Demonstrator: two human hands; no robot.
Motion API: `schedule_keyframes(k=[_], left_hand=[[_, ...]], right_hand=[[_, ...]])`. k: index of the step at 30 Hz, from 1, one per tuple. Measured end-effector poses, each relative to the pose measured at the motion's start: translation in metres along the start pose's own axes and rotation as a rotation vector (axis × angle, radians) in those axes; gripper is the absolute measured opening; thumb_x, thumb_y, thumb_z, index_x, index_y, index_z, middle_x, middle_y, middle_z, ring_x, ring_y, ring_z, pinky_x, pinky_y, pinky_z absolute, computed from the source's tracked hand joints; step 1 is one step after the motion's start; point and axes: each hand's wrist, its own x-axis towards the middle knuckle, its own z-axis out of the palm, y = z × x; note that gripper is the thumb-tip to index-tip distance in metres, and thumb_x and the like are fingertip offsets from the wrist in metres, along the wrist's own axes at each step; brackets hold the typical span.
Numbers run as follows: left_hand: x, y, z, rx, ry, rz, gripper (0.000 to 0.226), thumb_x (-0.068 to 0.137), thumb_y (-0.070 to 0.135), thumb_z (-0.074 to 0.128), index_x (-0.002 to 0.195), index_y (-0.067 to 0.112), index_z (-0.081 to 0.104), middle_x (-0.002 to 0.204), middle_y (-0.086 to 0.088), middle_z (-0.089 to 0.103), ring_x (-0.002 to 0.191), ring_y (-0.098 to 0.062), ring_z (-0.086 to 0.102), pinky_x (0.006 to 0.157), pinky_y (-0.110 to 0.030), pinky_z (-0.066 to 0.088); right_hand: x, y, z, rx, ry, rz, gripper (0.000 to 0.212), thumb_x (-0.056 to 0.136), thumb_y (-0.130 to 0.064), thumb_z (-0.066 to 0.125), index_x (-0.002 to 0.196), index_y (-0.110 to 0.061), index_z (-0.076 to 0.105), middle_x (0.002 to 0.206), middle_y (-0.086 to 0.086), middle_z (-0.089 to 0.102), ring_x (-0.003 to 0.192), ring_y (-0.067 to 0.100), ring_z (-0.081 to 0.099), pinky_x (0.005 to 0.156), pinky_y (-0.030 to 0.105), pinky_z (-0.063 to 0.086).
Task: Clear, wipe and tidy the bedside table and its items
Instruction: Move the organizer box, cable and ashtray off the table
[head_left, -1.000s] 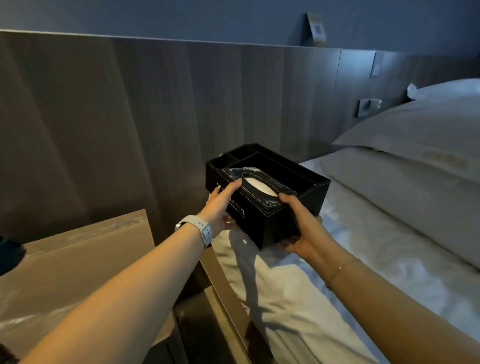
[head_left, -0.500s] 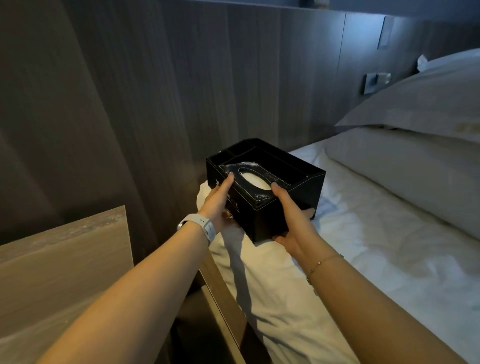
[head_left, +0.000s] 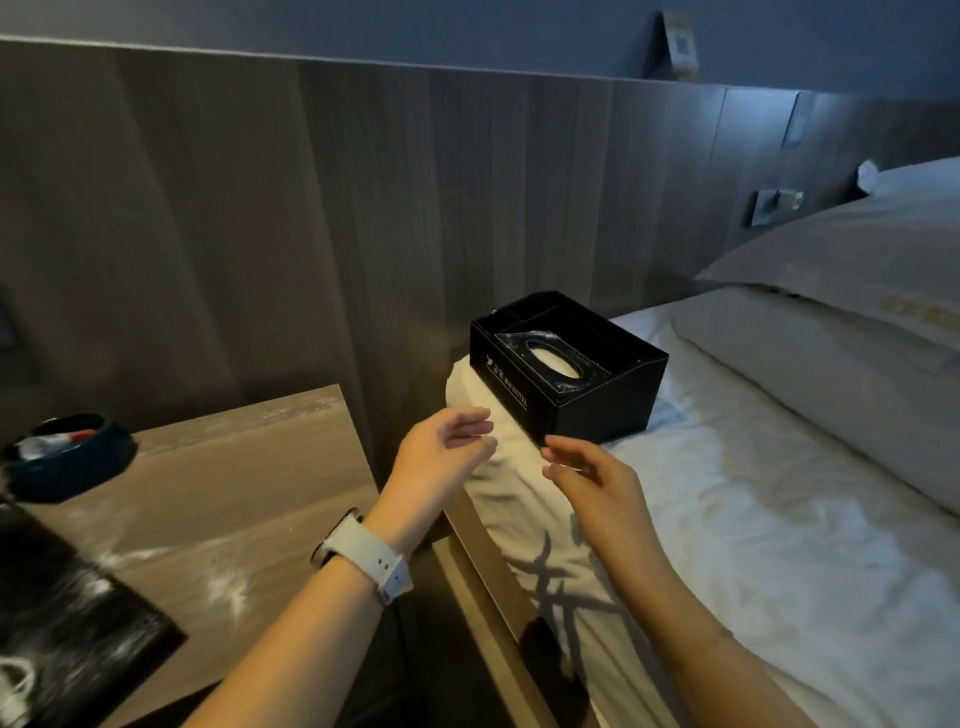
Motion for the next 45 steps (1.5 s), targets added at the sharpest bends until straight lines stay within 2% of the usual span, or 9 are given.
schedule_keyframes(k=[6,11,22,26,30,34,37,41,45], left_hand=[[-0.116,-0.019,-0.063,0.031,0.089,-0.048,0.027,0.089,0.008,0.063,0.101,0.032,0.063,0.105,0.009,0.069,0.102,-0.005,0.063,0.091,-0.025,0.049],[-0.204,-0.045,-0.115,0.039,0.24,-0.081,0.025,0.088,0.008,0.065,0.101,0.03,0.068,0.1,0.009,0.072,0.096,0.0,0.065,0.088,-0.023,0.049],[-0.312,-0.109,-0.217,-0.022,0.527,-0.154,0.031,0.085,0.0,0.065,0.096,0.029,0.069,0.096,0.007,0.073,0.093,0.001,0.066,0.082,-0.016,0.048],[-0.321,-0.128,-0.238,-0.036,0.601,-0.192,0.03,0.086,0.002,0.065,0.097,0.03,0.068,0.098,0.009,0.071,0.093,0.005,0.063,0.079,-0.011,0.047],[-0.313,-0.134,-0.253,-0.008,0.655,-0.184,0.028,0.087,0.006,0.065,0.098,0.031,0.067,0.097,0.011,0.07,0.092,0.007,0.062,0.077,-0.01,0.046],[-0.293,-0.123,-0.269,0.109,0.685,-0.107,0.025,0.087,0.008,0.064,0.1,0.03,0.066,0.096,0.016,0.068,0.087,0.008,0.062,0.073,-0.005,0.045],[-0.265,-0.119,-0.283,0.188,0.621,-0.073,0.02,0.089,0.016,0.063,0.104,0.028,0.065,0.1,0.015,0.065,0.088,-0.006,0.066,0.08,-0.024,0.054],[-0.218,-0.117,-0.3,0.537,0.577,-0.068,0.017,0.088,0.024,0.062,0.105,0.022,0.065,0.1,0.005,0.063,0.089,-0.01,0.061,0.077,-0.025,0.049],[-0.179,-0.113,-0.309,0.864,0.49,-0.242,0.047,0.089,0.05,0.056,0.121,0.015,0.057,0.113,-0.007,0.059,0.104,-0.025,0.057,0.084,-0.035,0.046]], right_hand=[[-0.093,-0.031,0.04,-0.074,-0.175,-0.071,0.028,0.092,-0.019,0.059,0.118,-0.03,0.061,0.111,-0.015,0.064,0.101,0.002,0.062,0.089,0.029,0.054],[-0.156,-0.042,0.089,-0.047,-0.26,-0.122,0.028,0.089,-0.014,0.063,0.113,-0.029,0.064,0.101,-0.019,0.066,0.097,-0.012,0.059,0.078,0.005,0.046],[-0.221,-0.047,0.224,0.015,-0.424,-0.101,0.024,0.088,-0.009,0.065,0.107,-0.022,0.069,0.101,-0.01,0.07,0.093,-0.004,0.064,0.077,0.01,0.048],[-0.204,-0.046,0.258,-0.144,-0.345,-0.182,0.02,0.087,-0.018,0.066,0.106,-0.025,0.067,0.093,-0.009,0.067,0.082,0.002,0.063,0.073,0.017,0.051],[-0.164,-0.048,0.272,-0.416,-0.271,-0.242,0.024,0.09,-0.033,0.062,0.108,-0.018,0.058,0.067,-0.002,0.058,0.063,0.015,0.057,0.059,0.037,0.047],[-0.121,-0.05,0.283,-0.686,-0.292,-0.246,0.038,0.09,-0.043,0.058,0.117,-0.016,0.055,0.068,-0.001,0.06,0.07,0.021,0.061,0.059,0.035,0.048],[-0.102,-0.051,0.292,-0.806,-0.323,-0.255,0.029,0.087,-0.044,0.062,0.101,-0.019,0.066,0.078,0.002,0.065,0.077,0.023,0.064,0.059,0.032,0.049],[-0.097,-0.052,0.294,-0.864,-0.302,-0.277,0.022,0.087,-0.037,0.065,0.079,-0.017,0.068,0.076,0.001,0.064,0.077,0.025,0.063,0.059,0.032,0.049],[-0.102,-0.053,0.292,-0.887,-0.276,-0.299,0.026,0.089,-0.042,0.061,0.077,-0.019,0.065,0.074,-0.001,0.063,0.073,0.022,0.062,0.057,0.031,0.051]])
